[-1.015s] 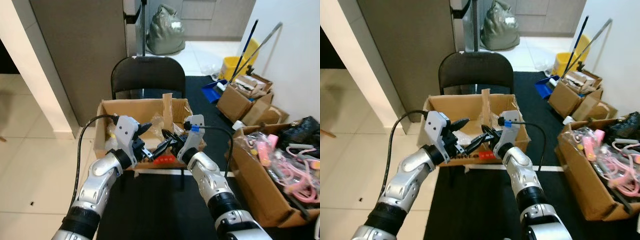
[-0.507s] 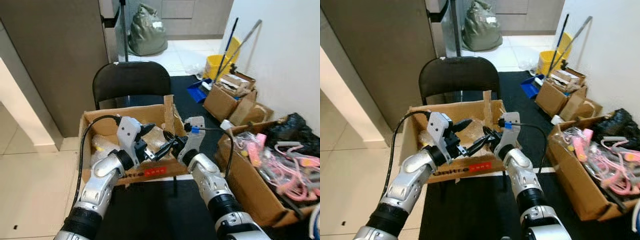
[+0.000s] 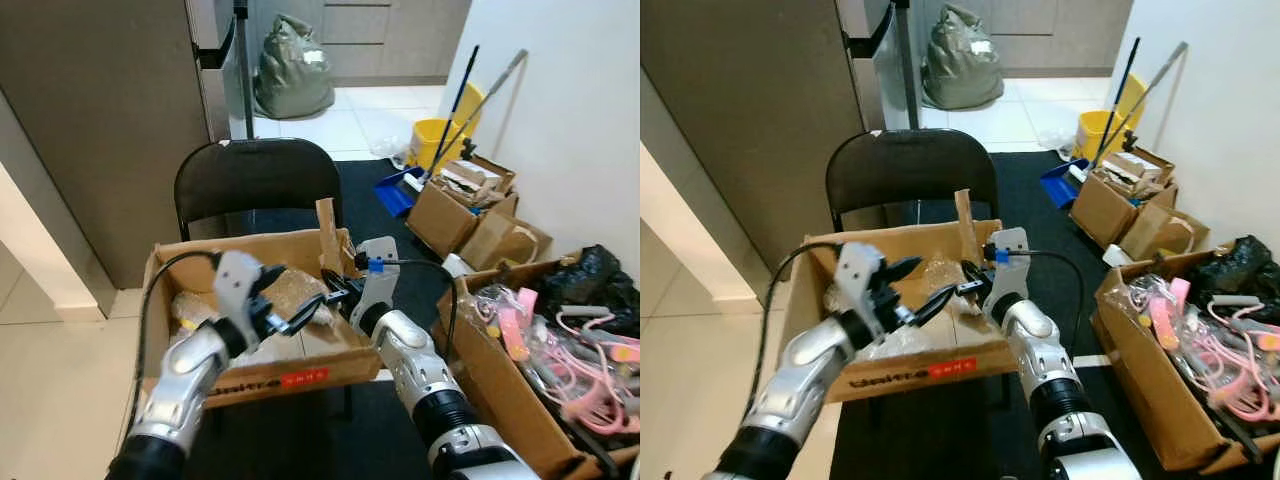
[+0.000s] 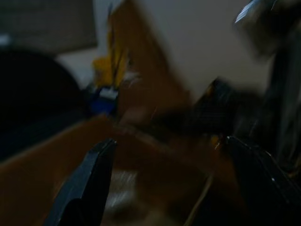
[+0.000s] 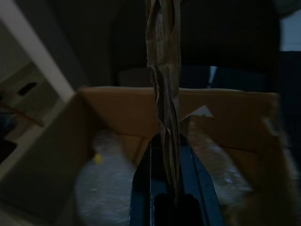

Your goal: Picking trash to rubbish bin

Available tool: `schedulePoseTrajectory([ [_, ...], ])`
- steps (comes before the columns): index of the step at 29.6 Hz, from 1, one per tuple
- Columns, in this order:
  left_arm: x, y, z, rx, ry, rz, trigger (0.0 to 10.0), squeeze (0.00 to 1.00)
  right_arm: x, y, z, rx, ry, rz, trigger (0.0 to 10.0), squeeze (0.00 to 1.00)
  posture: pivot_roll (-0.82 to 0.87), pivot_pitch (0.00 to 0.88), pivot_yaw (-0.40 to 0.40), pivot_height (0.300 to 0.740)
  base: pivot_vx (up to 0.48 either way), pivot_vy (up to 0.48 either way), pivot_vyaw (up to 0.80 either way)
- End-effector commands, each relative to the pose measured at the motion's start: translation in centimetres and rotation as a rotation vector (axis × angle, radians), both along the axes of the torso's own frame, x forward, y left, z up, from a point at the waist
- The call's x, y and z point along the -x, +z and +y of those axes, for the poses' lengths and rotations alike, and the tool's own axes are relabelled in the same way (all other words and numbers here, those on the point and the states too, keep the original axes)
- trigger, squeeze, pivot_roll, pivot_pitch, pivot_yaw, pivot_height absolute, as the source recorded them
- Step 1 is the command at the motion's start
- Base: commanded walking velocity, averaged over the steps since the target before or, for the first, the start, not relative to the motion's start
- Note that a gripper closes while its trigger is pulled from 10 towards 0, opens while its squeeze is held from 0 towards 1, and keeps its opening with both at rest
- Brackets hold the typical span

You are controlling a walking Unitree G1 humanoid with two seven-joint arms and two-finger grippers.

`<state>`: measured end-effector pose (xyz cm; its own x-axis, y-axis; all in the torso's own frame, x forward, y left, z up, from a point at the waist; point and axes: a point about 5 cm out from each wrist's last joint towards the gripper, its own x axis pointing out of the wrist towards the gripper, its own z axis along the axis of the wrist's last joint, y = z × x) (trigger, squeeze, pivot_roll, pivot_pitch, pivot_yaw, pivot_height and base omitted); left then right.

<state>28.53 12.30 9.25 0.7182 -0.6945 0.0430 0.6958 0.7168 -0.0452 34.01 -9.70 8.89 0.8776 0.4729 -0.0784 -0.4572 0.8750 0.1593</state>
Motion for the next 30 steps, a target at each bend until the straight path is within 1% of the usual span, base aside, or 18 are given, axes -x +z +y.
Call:
schedulePoseTrajectory([
  [1,0.2,-0.6,0.9,-0.033,0.021,0.015,10.0,0.0,-0.1,-0.1,-0.2,0.013,-0.016,-0.001,10.0,0.0,0.09,0.046,-0.017,0.74,0.3,0.0,0.0],
  [4,0.8,-1.5,2.7,-0.053,0.078,0.042,10.0,0.0,-0.3,-0.1,-0.4,0.027,-0.026,-0.001,10.0,0.0,0.1,0.049,-0.028,0.74,0.3,0.0,0.0],
  [6,1.0,-1.7,3.5,-0.059,0.108,0.051,10.0,0.0,-0.4,0.0,-0.5,0.033,-0.029,0.0,10.0,0.0,0.1,0.049,-0.033,0.74,0.3,0.0,0.0],
  [9,1.1,-1.7,3.9,-0.059,0.123,0.051,10.0,0.0,-0.4,0.0,-0.4,0.043,-0.031,-0.001,10.0,0.0,0.11,0.049,-0.037,0.74,0.3,0.0,0.0],
  [10,1.2,-1.7,4.3,-0.06,0.138,0.046,10.0,0.0,-0.5,-0.2,-0.4,0.066,-0.03,0.005,10.0,0.0,0.11,0.048,-0.041,0.74,0.296,0.0,0.0],
  [12,1.3,-1.6,4.6,-0.06,0.146,0.043,10.0,0.0,-0.5,-0.2,-0.3,0.084,-0.027,0.005,10.0,0.0,0.11,0.047,-0.043,0.74,0.296,0.0,0.0],
  [14,1.4,-1.5,4.8,-0.061,0.149,0.037,10.0,0.0,-0.5,-0.6,-0.1,0.12,-0.022,0.024,10.0,0.0,0.12,0.05,-0.046,0.74,0.296,0.0,0.0],
  [15,1.6,-1.3,4.9,-0.061,0.145,0.032,10.0,0.0,-0.4,-1.1,0.0,0.181,-0.006,0.035,10.0,0.0,0.12,0.053,-0.047,0.74,0.289,0.0,0.0],
  [18,2.1,-1.1,4.6,-0.055,0.107,0.03,10.0,0.0,0.1,-2.2,0.4,0.255,0.034,0.077,10.0,0.0,0.13,0.054,-0.051,0.74,0.175,0.0,0.0],
  [20,2.5,-1.3,4.3,-0.052,0.071,0.053,10.0,0.0,0.4,-2.9,0.4,0.309,0.05,0.102,10.0,0.0,0.13,0.058,-0.052,0.74,0.0,0.0,0.0],
  [21,2.5,-1.3,4.3,-0.052,0.071,0.053,10.0,0.0,0.4,-2.9,0.4,0.309,0.05,0.102,10.0,0.0,0.13,0.058,-0.052,0.74,0.0,0.0,0.0],
  [22,3.0,-1.7,4.0,-0.071,0.026,0.081,10.0,0.0,0.7,-3.6,0.4,0.359,0.067,0.124,10.0,0.0,0.13,0.058,-0.052,0.74,0.0,0.0,0.0],
  [23,3.0,-1.7,4.0,-0.071,0.026,0.081,10.0,0.0,0.7,-3.6,0.4,0.359,0.067,0.124,10.0,0.0,0.13,0.058,-0.052,0.74,0.0,0.0,0.0],
  [24,3.7,-2.3,3.8,-0.093,-0.017,0.115,10.0,0.0,1.0,-4.2,0.4,0.391,0.082,0.151,10.0,0.0,0.14,0.062,-0.052,0.74,0.0,0.0,0.0],
  [25,3.7,-2.3,3.8,-0.093,-0.017,0.115,10.0,0.0,1.0,-4.2,0.4,0.391,0.082,0.151,10.0,0.0,0.14,0.062,-0.052,0.74,0.0,0.0,0.0],
  [26,4.2,-2.8,3.6,-0.11,-0.04,0.137,10.0,0.0,1.2,-4.6,0.4,0.416,0.09,0.156,10.0,0.0,0.14,0.062,-0.052,0.74,0.0,0.0,0.0],
  [28,4.3,-3.0,3.5,-0.116,-0.047,0.143,10.0,0.0,1.3,-4.6,0.5,0.421,0.092,0.156,10.0,0.0,0.14,0.062,-0.052,0.74,0.0,0.0,0.0],
  [30,4.7,-3.2,3.2,-0.126,-0.072,0.155,10.0,0.0,1.5,-4.9,0.5,0.415,0.093,0.165,10.0,0.0,0.14,0.066,-0.049,0.74,0.0,0.0,0.0],
])
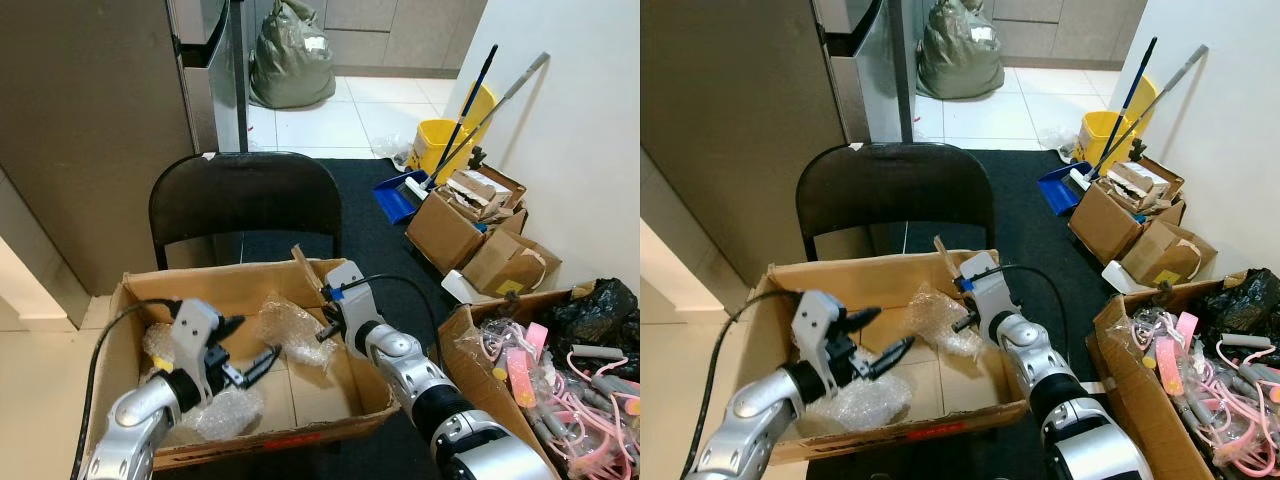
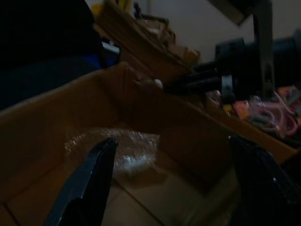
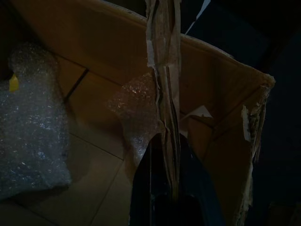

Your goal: Picking trash to rubbish bin

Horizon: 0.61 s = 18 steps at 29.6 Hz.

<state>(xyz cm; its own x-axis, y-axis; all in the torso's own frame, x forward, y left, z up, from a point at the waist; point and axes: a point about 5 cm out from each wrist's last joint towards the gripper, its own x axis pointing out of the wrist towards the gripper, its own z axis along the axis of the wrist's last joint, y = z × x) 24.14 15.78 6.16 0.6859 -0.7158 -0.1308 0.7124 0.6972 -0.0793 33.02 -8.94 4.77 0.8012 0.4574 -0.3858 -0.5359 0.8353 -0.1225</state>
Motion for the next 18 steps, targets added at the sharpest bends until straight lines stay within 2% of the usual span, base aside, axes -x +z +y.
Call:
schedulePoseTrajectory([
  [1,0.4,-0.1,-0.2,-0.024,-0.037,0.009,10.0,0.0,0.5,-0.8,-0.2,0.013,-0.005,0.027,10.0,0.0,0.14,0.066,-0.049,0.74,0.0,0.0,0.0],
  [4,0.9,-0.2,-0.7,-0.031,-0.066,0.03,10.0,0.0,0.9,-1.5,-0.2,0.017,-0.016,0.05,10.0,0.0,0.14,0.066,-0.049,0.74,0.0,0.0,0.0],
  [5,1.0,-0.3,-0.7,-0.035,-0.072,0.033,10.0,0.0,1.1,-1.8,-0.2,0.018,-0.02,0.058,10.0,0.15,0.14,0.068,-0.046,0.74,0.0,0.0,0.0],
  [6,1.1,-0.3,-0.7,-0.038,-0.074,0.034,10.0,0.0,1.2,-1.9,-0.2,0.017,-0.022,0.062,10.0,0.15,0.14,0.068,-0.046,0.74,0.0,0.0,0.0],
  [7,1.2,-0.3,-0.7,-0.041,-0.075,0.036,10.0,0.0,1.3,-2.0,-0.2,0.01,-0.022,0.067,10.0,0.89,0.14,0.068,-0.046,0.74,0.0,0.0,0.0],
  [8,1.3,-0.3,-0.6,-0.049,-0.074,0.038,10.0,0.0,1.4,-2.1,-0.2,0.003,-0.023,0.072,10.0,1.0,0.14,0.068,-0.046,0.74,0.0,0.0,0.0],
  [13,1.5,-0.3,-0.3,-0.068,-0.08,0.039,10.0,0.0,1.4,-2.2,-0.2,-0.013,-0.025,0.081,10.0,1.0,0.15,0.068,-0.042,0.74,0.0,0.0,0.0],
  [18,1.5,-0.3,-0.3,-0.073,-0.081,0.043,10.0,0.0,1.4,-2.1,-0.3,-0.07,-0.037,0.089,10.0,1.0,0.15,0.068,-0.042,0.74,0.0,0.0,0.0],
])
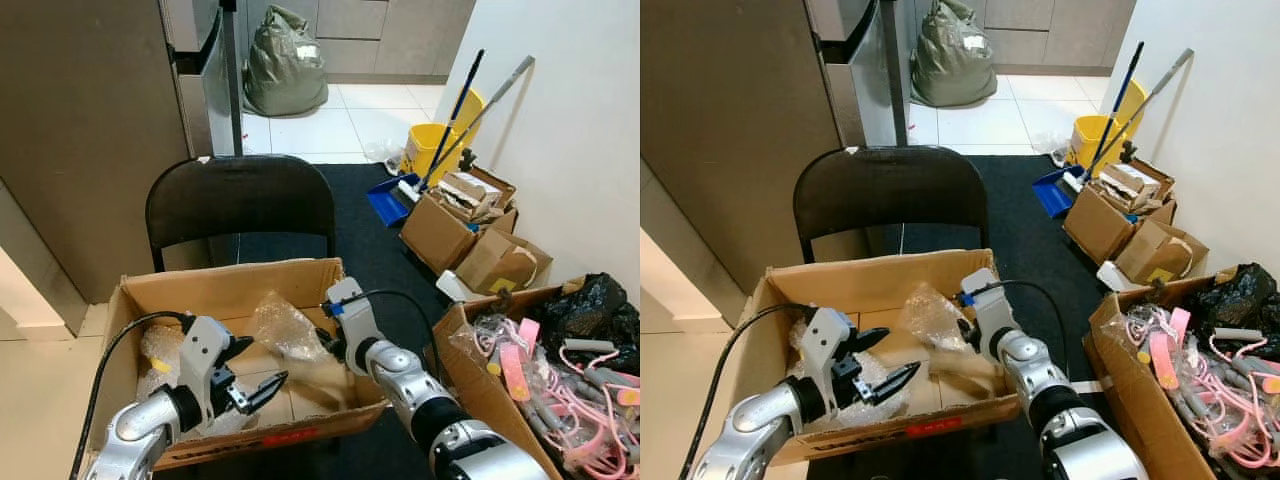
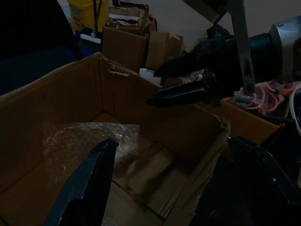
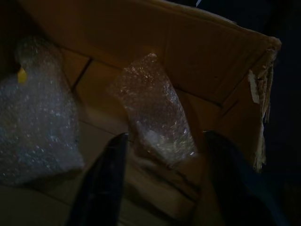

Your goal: Picking trash to rubbish bin

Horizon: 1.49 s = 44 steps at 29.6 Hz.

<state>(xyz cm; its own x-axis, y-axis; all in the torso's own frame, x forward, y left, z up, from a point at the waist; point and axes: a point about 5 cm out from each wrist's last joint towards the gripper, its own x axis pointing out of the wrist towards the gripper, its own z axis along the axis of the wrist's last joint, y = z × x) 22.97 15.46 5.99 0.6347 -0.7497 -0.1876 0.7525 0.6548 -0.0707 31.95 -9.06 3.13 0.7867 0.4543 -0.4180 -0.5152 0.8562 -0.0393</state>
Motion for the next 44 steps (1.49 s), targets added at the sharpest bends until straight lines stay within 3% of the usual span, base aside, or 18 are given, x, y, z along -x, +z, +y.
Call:
schedulePoseTrajectory([
  [1,0.4,-0.2,0.0,-0.032,-0.019,0.012,10.0,0.0,0.3,-0.3,-0.2,-0.047,-0.013,0.018,10.0,1.0,0.15,0.069,-0.039,0.74,0.0,0.0,0.0],
  [3,0.3,-0.3,0.0,-0.035,-0.016,0.014,10.0,0.0,0.2,-0.2,-0.4,-0.067,-0.038,0.017,10.0,1.0,0.14,0.069,-0.036,0.74,0.0,0.0,0.0],
  [4,0.2,-0.4,-0.1,-0.037,-0.008,0.019,10.0,0.0,0.1,-0.2,-0.7,-0.086,-0.059,0.017,10.0,0.33,0.14,0.069,-0.036,0.74,0.0,0.0,0.0],
  [5,0.1,-0.5,-0.1,-0.042,0.003,0.023,10.0,0.0,0.0,-0.2,-1.0,-0.102,-0.083,0.022,10.0,0.0,0.14,0.07,-0.034,0.74,0.0,0.0,0.0],
  [8,-0.4,-0.9,-0.2,-0.066,0.038,0.028,10.0,0.0,0.1,-0.5,-2.2,-0.107,-0.149,0.039,10.0,0.0,0.13,0.07,-0.028,0.74,0.0,0.0,0.0],
  [11,-0.9,-1.0,-0.9,-0.06,0.05,0.035,10.0,0.0,0.5,-1.3,-5.2,-0.148,-0.304,0.07,10.0,0.0,0.11,0.069,-0.01,0.74,0.0,0.0,0.0],
  [13,-1.0,-1.0,-1.0,-0.057,0.053,0.037,10.0,0.0,0.6,-1.4,-5.6,-0.159,-0.321,0.073,10.0,0.0,0.1,0.069,-0.006,0.74,0.0,0.0,0.0],
  [15,-1.2,-0.9,-1.3,-0.061,0.042,0.032,10.0,0.0,0.7,-1.2,-6.1,-0.26,-0.332,0.06,10.0,0.0,0.09,0.069,0.001,0.74,0.0,0.0,0.0],
  [18,-1.5,-0.8,-1.5,-0.073,0.017,0.022,10.0,0.0,0.7,-0.5,-6.1,-0.396,-0.298,0.029,10.0,0.0,0.07,0.07,0.014,0.74,-0.331,0.0,0.0],
  [21,-1.9,-0.8,-1.7,-0.079,0.004,0.019,10.0,0.0,1.0,-0.5,-6.2,-0.431,-0.272,0.021,10.0,0.0,0.06,0.065,0.022,0.74,-0.365,0.0,0.0],
  [30,-2.6,-0.8,-2.4,-0.094,-0.033,0.004,10.0,0.0,1.8,-1.1,-7.0,-0.465,-0.283,0.027,10.0,0.0,0.04,0.052,0.033,0.74,-0.373,0.0,0.0],
  [44,-2.5,-1.1,-2.6,-0.096,-0.042,-0.003,10.0,0.0,1.9,-1.3,-7.3,-0.453,-0.288,0.032,10.0,0.0,0.04,0.05,0.025,0.74,-0.373,0.0,0.0],
])
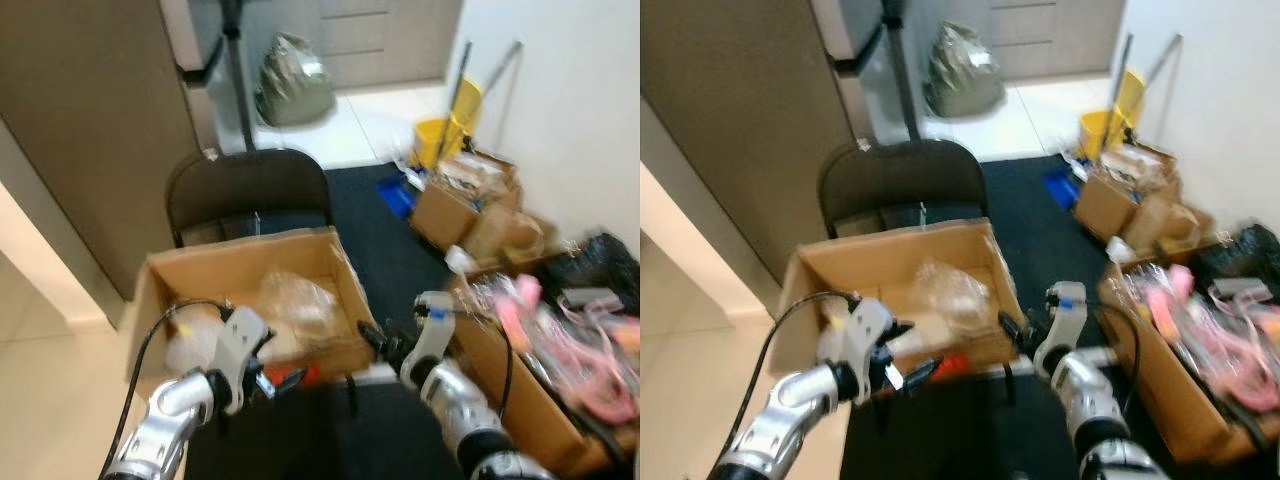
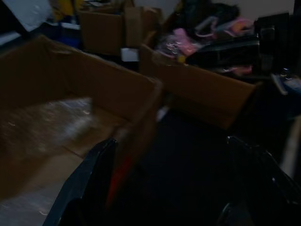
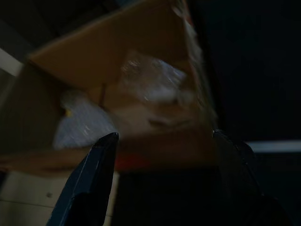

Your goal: Picking trash to rubbish bin

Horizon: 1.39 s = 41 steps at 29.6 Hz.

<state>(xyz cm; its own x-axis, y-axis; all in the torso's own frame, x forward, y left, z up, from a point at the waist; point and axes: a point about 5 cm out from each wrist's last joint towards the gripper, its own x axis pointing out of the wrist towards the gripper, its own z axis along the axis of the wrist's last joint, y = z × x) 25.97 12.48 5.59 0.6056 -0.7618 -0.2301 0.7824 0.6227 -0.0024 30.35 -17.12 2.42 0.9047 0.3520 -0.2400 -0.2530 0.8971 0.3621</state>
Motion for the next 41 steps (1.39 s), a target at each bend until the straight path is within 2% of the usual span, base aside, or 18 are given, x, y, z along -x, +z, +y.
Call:
schedulePoseTrajectory([
  [1,0.5,-0.8,0.4,-0.02,0.007,0.023,10.0,0.0,0.4,-0.6,0.6,-0.008,0.0,0.027,10.0,0.0,0.04,0.05,0.025,0.74,-0.375,0.0,0.0],
  [6,0.5,-1.3,0.5,-0.021,0.023,0.038,10.0,0.0,1.0,-1.5,-0.1,0.037,-0.044,0.074,10.0,0.0,0.04,0.055,0.029,0.74,-0.374,0.0,0.0],
  [9,0.6,-2.5,1.3,-0.024,0.067,0.087,10.0,0.0,2.2,-2.9,-1.1,0.07,-0.094,0.144,10.0,0.0,0.03,0.059,0.034,0.74,-0.375,0.0,0.0],
  [14,1.0,-4.0,2.4,-0.031,0.124,0.147,10.0,0.0,3.6,-4.3,-1.7,0.122,-0.114,0.21,10.0,0.0,0.02,0.06,0.04,0.74,-0.33,0.0,0.0],
  [17,1.6,-5.7,3.9,-0.053,0.207,0.216,10.0,0.0,5.5,-5.9,-2.3,0.158,-0.152,0.298,10.0,0.0,0.02,0.062,0.044,0.74,-0.215,0.0,0.0],
  [18,1.6,-5.7,3.9,-0.053,0.207,0.216,10.0,0.0,5.5,-5.9,-2.3,0.158,-0.152,0.298,10.0,0.0,0.02,0.062,0.044,0.74,0.0,0.0,0.0],
  [21,2.3,-7.8,5.8,-0.069,0.368,0.31,10.0,0.0,8.0,-7.7,-3.3,0.223,-0.198,0.409,10.0,0.0,0.02,0.061,0.048,0.74,0.0,0.0,0.0],
  [22,2.3,-7.8,5.8,-0.069,0.368,0.31,10.0,0.0,8.0,-7.7,-3.3,0.223,-0.198,0.409,10.0,0.0,0.02,0.061,0.048,0.74,0.0,0.0,0.0],
  [26,4.3,-10.1,7.7,-0.092,0.551,0.435,10.0,0.0,10.6,-9.3,-4.0,0.258,-0.24,0.52,10.0,0.0,0.01,0.061,0.047,0.74,0.0,0.0,0.0],
  [29,4.9,-10.6,8.1,-0.099,0.587,0.469,10.0,0.0,11.2,-9.7,-4.1,0.265,-0.25,0.549,10.0,0.0,0.01,0.061,0.047,0.74,0.0,0.0,0.0],
  [30,5.4,-11.0,8.3,-0.099,0.615,0.5,10.0,0.0,11.9,-10.0,-4.3,0.275,-0.26,0.577,10.0,0.0,0.0,0.06,0.048,0.74,0.0,0.0,0.0],
  [32,7.5,-12.5,8.9,-0.128,0.684,0.602,10.0,0.0,13.5,-10.8,-4.5,0.286,-0.292,0.644,10.0,0.0,0.0,0.058,0.047,0.74,0.0,0.0,0.0],
  [33,8.7,-13.2,9.1,-0.16,0.703,0.65,10.0,0.0,14.4,-11.2,-4.6,0.297,-0.3,0.675,10.0,0.0,0.0,0.058,0.048,0.74,0.0,0.0,0.0],
  [35,10.3,-14.0,9.2,-0.19,0.729,0.709,10.0,0.0,15.6,-11.7,-4.8,0.317,-0.31,0.719,10.0,0.0,0.0,0.057,0.048,0.74,0.0,0.0,0.0],
  [38,11.7,-14.7,9.0,-0.202,0.754,0.77,10.0,0.0,17.1,-12.2,-5.1,0.34,-0.327,0.776,10.0,0.0,-0.01,0.055,0.047,0.74,0.0,0.0,0.0],
  [40,12.0,-14.9,9.0,-0.208,0.755,0.779,10.0,0.0,17.5,-12.3,-5.2,0.346,-0.331,0.788,10.0,0.0,-0.01,0.055,0.047,0.74,0.0,0.0,0.0],
  [41,12.3,-15.0,8.8,-0.212,0.758,0.792,10.0,0.0,18.2,-12.6,-5.3,0.36,-0.328,0.817,10.0,0.0,-0.01,0.055,0.046,0.74,0.0,0.0,0.0],
])
